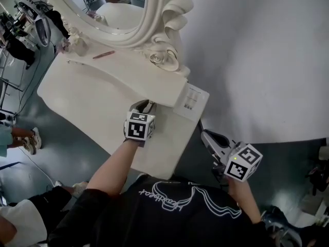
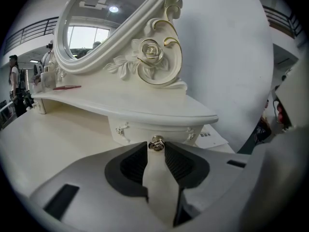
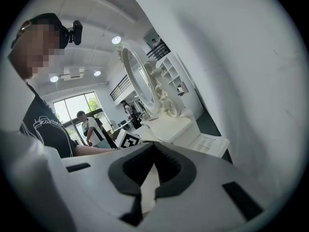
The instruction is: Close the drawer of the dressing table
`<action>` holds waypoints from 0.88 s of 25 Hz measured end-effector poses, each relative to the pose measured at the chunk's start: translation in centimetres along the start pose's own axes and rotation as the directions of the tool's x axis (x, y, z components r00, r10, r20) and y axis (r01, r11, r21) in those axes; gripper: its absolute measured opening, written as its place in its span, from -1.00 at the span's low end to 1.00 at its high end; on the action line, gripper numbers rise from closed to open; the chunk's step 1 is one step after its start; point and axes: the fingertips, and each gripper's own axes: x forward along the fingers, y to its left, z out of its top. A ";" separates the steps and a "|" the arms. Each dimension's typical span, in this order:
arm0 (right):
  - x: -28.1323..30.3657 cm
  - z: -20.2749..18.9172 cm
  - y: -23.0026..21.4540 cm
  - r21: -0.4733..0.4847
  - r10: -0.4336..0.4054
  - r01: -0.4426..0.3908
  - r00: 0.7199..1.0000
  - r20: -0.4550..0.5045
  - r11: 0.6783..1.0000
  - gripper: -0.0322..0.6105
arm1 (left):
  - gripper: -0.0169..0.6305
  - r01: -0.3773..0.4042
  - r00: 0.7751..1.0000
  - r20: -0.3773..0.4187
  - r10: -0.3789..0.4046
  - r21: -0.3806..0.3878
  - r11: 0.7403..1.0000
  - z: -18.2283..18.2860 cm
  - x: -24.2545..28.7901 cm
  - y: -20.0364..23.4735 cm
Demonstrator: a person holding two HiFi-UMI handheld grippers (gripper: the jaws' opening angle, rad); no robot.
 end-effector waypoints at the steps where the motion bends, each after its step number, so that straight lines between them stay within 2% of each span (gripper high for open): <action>1: 0.1 0.1 0.4 -0.003 -0.001 0.001 1.000 -0.001 1.000 -0.89 | -0.63 0.011 1.000 -0.007 -0.011 0.005 1.000 -0.1 -0.4 0.0; 5: 0.5 0.9 2.6 -0.020 0.003 -0.003 1.000 0.016 1.000 -0.89 | -0.63 0.081 0.996 0.025 -0.081 -0.008 0.997 0.7 -3.7 -0.6; 8: 1.0 1.5 5.1 -0.034 0.008 -0.007 0.999 0.038 0.999 -0.89 | -0.63 0.207 0.974 0.089 -0.206 0.003 0.978 2.6 -8.3 -2.7; 11: 1.7 1.7 7.8 -0.040 0.016 -0.013 0.997 0.070 0.999 -0.89 | -0.71 0.362 0.918 0.157 -0.363 0.041 0.931 4.9 -13.9 -5.2; 14: 2.3 1.5 10.5 -0.063 0.034 -0.028 0.996 0.087 0.998 -0.89 | -0.92 0.497 0.836 0.218 -0.503 0.086 0.863 6.7 -19.4 -7.9; 17: 2.3 1.8 13.3 -0.092 0.057 -0.046 0.991 0.121 0.995 -0.89 | -0.94 0.586 0.758 0.266 -0.596 0.125 0.801 7.8 -23.9 -9.8; 19: 2.1 2.2 15.0 -0.114 0.073 -0.056 0.986 0.151 0.992 -0.89 | -0.94 0.610 0.726 0.294 -0.622 0.143 0.779 8.4 -26.1 -10.3; 22: 1.6 3.0 16.8 -0.129 0.091 -0.066 0.976 0.200 0.990 -0.89 | -0.94 0.620 0.705 0.315 -0.636 0.162 0.768 8.8 -28.6 -10.5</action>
